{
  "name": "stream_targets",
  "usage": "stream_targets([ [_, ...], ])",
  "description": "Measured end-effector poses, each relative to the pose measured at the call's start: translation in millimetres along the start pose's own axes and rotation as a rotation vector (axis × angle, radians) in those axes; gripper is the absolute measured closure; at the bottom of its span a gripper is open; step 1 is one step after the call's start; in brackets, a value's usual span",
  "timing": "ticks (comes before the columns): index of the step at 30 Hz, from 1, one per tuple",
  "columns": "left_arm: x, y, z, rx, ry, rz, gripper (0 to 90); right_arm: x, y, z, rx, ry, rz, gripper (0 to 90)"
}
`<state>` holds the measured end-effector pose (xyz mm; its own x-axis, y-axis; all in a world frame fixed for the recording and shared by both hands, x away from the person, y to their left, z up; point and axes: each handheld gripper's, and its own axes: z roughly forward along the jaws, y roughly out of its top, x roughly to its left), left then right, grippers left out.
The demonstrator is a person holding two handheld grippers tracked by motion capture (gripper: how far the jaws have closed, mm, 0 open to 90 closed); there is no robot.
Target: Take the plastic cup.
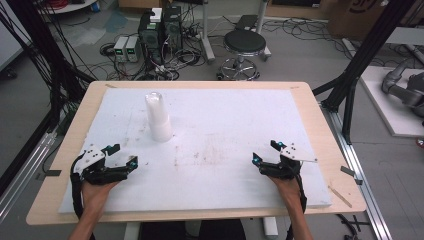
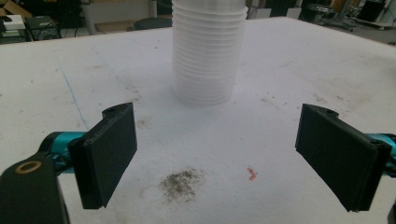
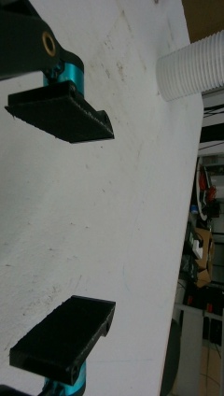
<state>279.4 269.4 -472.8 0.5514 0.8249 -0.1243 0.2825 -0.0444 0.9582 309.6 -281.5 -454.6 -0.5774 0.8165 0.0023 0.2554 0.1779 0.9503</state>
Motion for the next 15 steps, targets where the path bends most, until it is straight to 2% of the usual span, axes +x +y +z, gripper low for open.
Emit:
stream_targets([
  [4,0.7,3.6,-2.7,-0.020,0.007,-0.003,12.6,-0.5,0.0,0.0,-0.003,-0.002,-0.003,15.1],
  [7,0.5,11.5,-5.3,-0.029,-0.011,-0.015,12.5,-0.8,0.0,0.0,-0.001,-0.002,-0.001,15.0],
  [9,0.8,17.8,-7.7,-0.035,-0.013,-0.007,12.5,-1.0,0.0,0.3,-0.001,0.001,0.000,15.0],
  [15,8.0,56.7,-14.7,-0.082,-0.012,0.012,12.1,-0.4,0.2,0.8,0.004,0.002,-0.001,15.0],
])
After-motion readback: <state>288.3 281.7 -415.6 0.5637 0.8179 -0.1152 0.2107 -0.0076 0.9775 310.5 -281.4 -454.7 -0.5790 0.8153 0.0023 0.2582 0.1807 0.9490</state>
